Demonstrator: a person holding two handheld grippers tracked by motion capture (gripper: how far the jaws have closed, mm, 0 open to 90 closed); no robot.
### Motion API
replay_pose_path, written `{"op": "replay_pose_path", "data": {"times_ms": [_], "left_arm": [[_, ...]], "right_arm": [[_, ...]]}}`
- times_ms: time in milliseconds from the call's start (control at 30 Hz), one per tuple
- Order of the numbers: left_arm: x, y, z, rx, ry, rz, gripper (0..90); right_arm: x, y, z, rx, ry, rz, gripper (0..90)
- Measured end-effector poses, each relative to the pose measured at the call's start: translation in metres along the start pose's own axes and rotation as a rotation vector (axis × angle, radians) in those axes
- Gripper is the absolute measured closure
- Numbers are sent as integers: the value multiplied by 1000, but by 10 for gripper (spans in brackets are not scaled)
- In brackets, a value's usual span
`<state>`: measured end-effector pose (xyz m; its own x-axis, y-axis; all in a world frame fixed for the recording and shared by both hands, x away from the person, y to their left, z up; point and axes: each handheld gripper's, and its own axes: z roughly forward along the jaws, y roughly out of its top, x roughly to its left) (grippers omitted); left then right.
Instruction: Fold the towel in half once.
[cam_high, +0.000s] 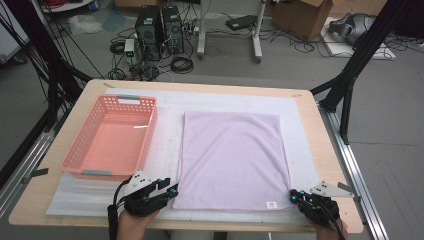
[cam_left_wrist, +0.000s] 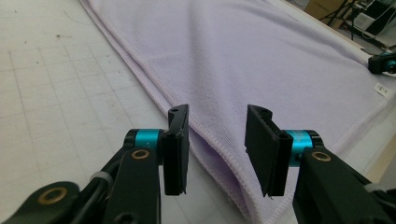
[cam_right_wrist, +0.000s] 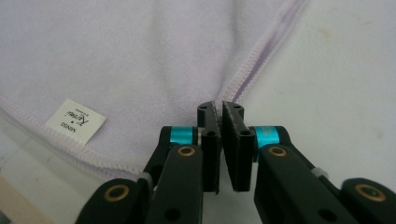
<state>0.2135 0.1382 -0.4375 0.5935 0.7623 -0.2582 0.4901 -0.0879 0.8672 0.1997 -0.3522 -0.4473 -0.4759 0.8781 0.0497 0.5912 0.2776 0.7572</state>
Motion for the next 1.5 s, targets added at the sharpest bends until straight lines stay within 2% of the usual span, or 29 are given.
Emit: {"op": "replay_pose_path", "data": {"times_ms": [67,133,200,233,333,433,567,633,700,733,800,867,900,933,967,1000,1033,1100,1133,1233,1300,1333,1367,1500], "left_arm": [[1,1,2,2,-1,5,601],[2,1,4,7,-4,6,600],[4,3,9,8,-4,-1,596],[4,4,11,10,-1,1,594],[6,9,17,4,5,5,592],[6,13,19,-1,2,20,593],[9,16,21,-7,2,16,593],[12,18,22,-2,7,20,593],[16,20,24,2,9,17,587],[18,21,26,4,6,19,584],[20,24,31,3,6,20,583],[22,27,36,6,5,30,582],[23,28,39,9,5,30,582],[25,30,41,13,4,34,582],[26,31,43,13,2,29,582],[27,33,46,17,3,28,583],[28,34,50,21,4,28,584],[30,37,55,29,11,23,590],[31,38,57,32,16,25,591],[35,41,63,40,54,19,613],[39,42,67,39,78,23,648],[40,42,68,39,85,22,674],[42,43,72,50,84,18,688],[41,48,84,78,85,45,692]], "right_arm": [[0,-1,-4,19,6,30,855],[-1,-3,-7,24,17,64,786],[-3,-4,-8,12,15,56,694],[-6,-3,-7,-5,15,72,656],[-15,7,-5,-76,26,85,668],[-23,22,2,-110,11,79,721],[-41,49,27,-98,-45,80,778],[-47,60,41,-84,-44,98,776],[-50,70,54,-78,-20,120,746],[-50,73,61,-77,-22,113,725],[-49,77,72,-38,-33,92,723],[-50,78,84,7,-55,84,785],[-51,78,87,1,-48,94,834],[-52,78,88,-6,-35,95,861],[-53,79,88,1,-45,76,879],[-52,80,87,8,-70,63,882],[-53,81,85,17,-120,41,883],[-58,79,83,9,-111,80,882],[-58,78,82,7,-108,80,876],[-55,77,78,-18,-122,43,791],[-57,76,73,-46,-109,59,699],[-57,76,68,-69,-80,72,694],[-56,76,65,-74,-77,69,686],[-50,71,56,-69,-66,33,686]]}}
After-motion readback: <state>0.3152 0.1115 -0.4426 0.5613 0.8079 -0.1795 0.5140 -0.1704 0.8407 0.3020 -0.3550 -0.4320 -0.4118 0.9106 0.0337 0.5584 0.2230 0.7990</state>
